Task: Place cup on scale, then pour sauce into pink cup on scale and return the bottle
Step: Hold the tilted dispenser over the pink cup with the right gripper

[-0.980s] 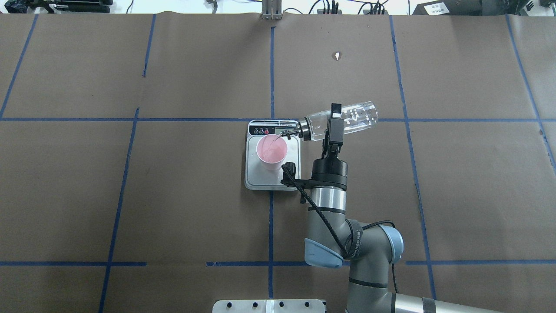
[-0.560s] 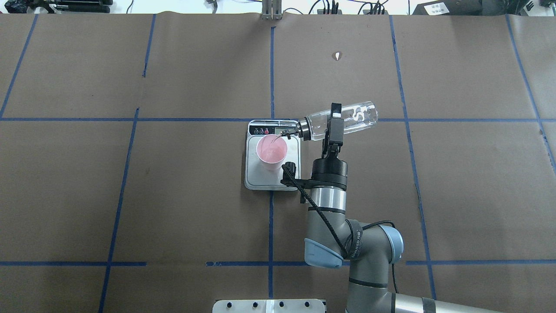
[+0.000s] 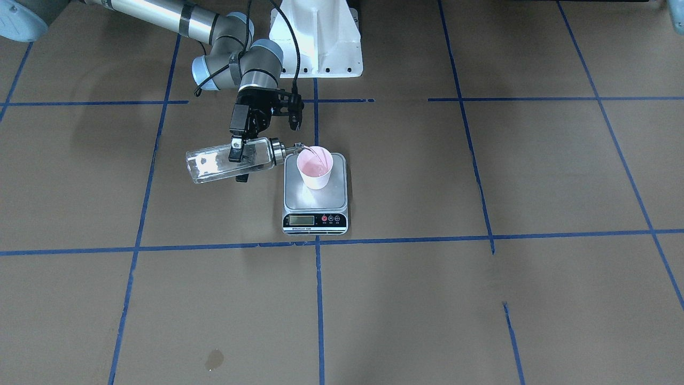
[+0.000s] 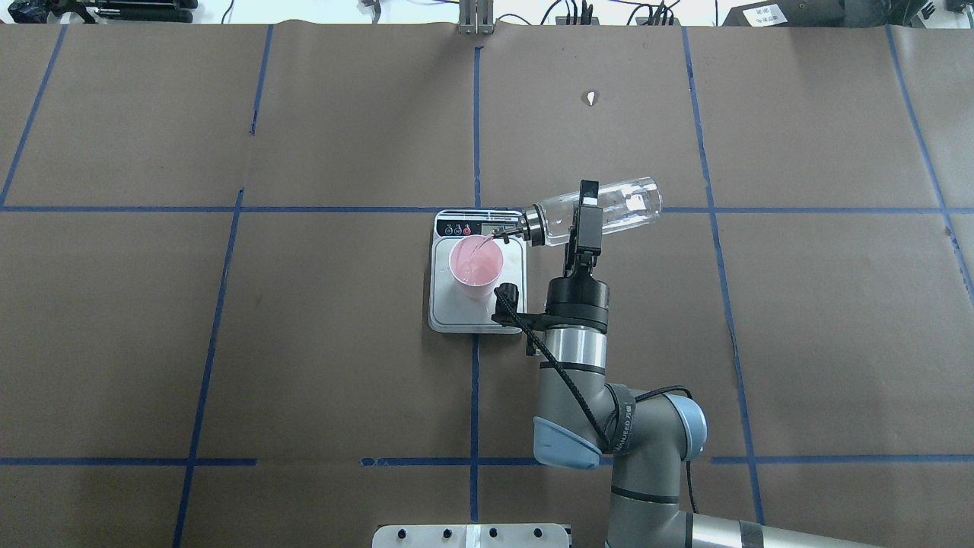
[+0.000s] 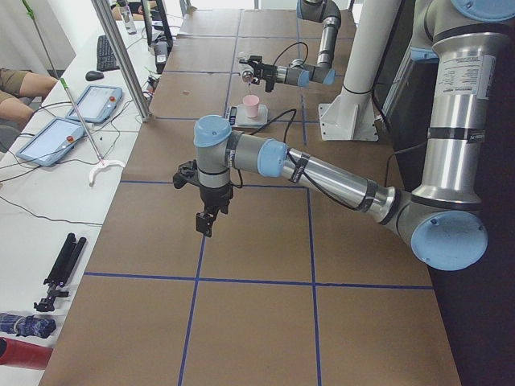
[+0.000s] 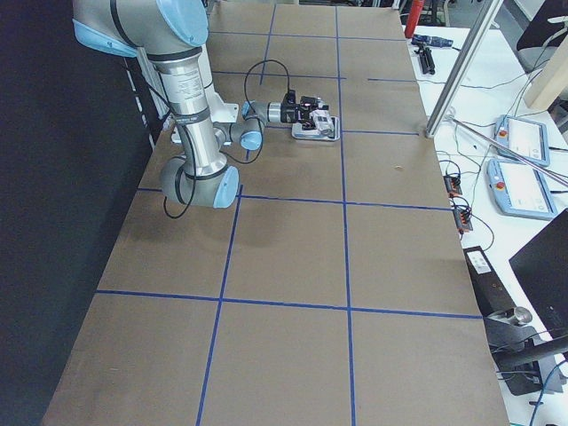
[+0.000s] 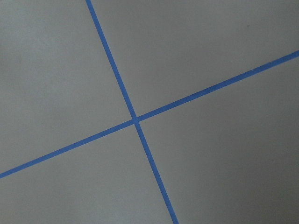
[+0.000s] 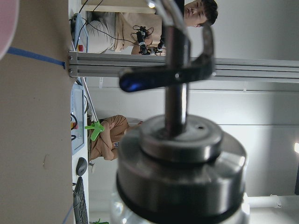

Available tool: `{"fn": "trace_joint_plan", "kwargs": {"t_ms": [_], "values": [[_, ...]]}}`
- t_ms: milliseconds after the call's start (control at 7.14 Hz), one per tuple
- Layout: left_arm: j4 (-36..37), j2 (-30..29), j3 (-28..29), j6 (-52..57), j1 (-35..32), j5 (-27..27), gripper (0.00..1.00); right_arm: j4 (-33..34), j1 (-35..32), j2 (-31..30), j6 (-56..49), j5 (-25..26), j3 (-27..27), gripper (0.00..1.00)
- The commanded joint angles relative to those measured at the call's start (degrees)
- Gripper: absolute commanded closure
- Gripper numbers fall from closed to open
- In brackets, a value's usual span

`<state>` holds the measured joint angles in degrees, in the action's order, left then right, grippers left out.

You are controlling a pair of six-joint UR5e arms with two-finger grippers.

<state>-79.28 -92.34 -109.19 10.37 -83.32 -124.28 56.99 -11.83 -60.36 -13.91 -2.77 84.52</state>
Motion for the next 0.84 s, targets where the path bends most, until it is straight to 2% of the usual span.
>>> {"fn": "trace_joint_plan", "kwargs": {"t_ms": [0,140,420,700], "values": [[0.09,-0.12,-0.06,0.00,0.00,0.00,0.00,-0.74,-0.12,0.06,0.64,-0.65,1.78,1.00],[0.18,-0.12,-0.15,0.00,0.00,0.00,0.00,-1.00,-0.13,0.06,0.90,-1.61,2.83,1.00],[0.36,-0.12,-0.23,0.00,-0.09,-0.09,0.00,-7.31,-0.30,-0.20,1.08,-3.98,2.85,1.00],[0.62,-0.47,-0.32,0.00,-0.09,0.00,0.00,-10.22,-0.30,-0.11,4.13,-5.91,2.76,1.00]]}}
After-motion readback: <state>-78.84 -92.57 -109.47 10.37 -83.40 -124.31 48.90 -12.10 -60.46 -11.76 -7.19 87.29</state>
